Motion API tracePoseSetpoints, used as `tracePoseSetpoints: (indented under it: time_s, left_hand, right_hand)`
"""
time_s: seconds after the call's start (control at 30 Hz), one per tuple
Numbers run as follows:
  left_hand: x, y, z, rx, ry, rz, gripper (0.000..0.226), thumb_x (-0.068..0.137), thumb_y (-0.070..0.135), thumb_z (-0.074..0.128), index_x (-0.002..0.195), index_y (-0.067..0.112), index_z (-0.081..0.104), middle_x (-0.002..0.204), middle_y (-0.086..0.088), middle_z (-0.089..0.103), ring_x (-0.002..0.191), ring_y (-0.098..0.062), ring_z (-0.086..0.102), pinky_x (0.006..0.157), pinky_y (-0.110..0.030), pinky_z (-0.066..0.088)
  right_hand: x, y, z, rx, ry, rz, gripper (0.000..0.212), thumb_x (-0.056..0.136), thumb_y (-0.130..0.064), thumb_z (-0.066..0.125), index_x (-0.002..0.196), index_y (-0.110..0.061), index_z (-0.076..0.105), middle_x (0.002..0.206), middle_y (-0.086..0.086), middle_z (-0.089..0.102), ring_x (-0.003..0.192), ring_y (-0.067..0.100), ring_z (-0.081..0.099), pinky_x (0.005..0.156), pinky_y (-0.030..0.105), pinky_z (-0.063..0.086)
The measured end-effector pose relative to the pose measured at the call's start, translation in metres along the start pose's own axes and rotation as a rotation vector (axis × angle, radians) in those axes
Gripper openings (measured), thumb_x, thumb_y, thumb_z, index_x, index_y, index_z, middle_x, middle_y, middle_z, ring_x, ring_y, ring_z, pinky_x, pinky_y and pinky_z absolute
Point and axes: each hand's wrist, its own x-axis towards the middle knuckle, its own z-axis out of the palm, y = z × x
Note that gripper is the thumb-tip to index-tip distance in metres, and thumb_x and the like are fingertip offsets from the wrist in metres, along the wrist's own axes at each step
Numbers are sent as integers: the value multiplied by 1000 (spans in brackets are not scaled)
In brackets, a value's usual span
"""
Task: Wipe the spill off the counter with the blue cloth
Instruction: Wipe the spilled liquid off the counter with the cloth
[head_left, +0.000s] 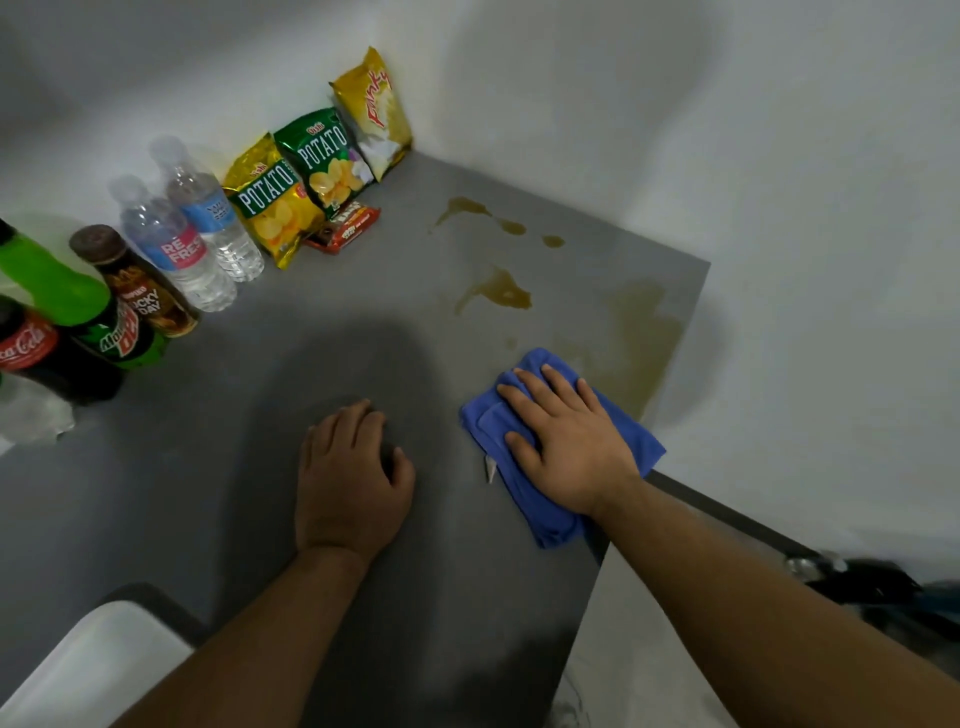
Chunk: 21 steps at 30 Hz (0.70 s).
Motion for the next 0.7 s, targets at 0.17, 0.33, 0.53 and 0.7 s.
tracePoseSetpoints:
  time_s: [0.17, 0.33, 0.53, 0.7]
  left_hand:
    - [0, 3, -2, 12, 1, -2, 46, 81, 27, 56, 121, 8, 66, 137, -15, 61, 125, -40, 52, 109, -57, 40]
    - [1, 19, 4, -45, 17, 125, 43, 85, 28, 59, 122, 8, 66, 138, -12, 62, 124, -38, 57, 111, -57, 38]
    - [11, 69, 24, -155, -52, 143, 42, 90, 26, 58, 127, 8, 65, 142, -11, 60, 131, -34, 54, 114, -56, 35]
    - [10, 71, 31, -84, -27, 144, 37, 87, 20, 62, 121, 6, 68, 139, -13, 63, 126, -36, 56, 109, -56, 41]
  right_hand:
    - [-5, -13, 5, 2, 11, -16, 61, 107, -55, 19, 164, -33, 21, 173, -7, 15, 160, 24, 0, 128, 52, 1]
    - [-46, 11, 6, 69, 12, -104, 55, 109, -54, 27, 162, -39, 27, 171, -13, 19, 160, 15, 2, 129, 47, 2]
    - [-18, 38, -7, 46, 36, 28, 57, 109, -51, 29, 163, -35, 27, 172, -9, 20, 160, 21, 6, 128, 53, 5]
    - [-14, 31, -6, 2, -1, -19, 59, 108, -49, 22, 164, -33, 22, 173, -7, 14, 160, 25, 0, 128, 53, -1]
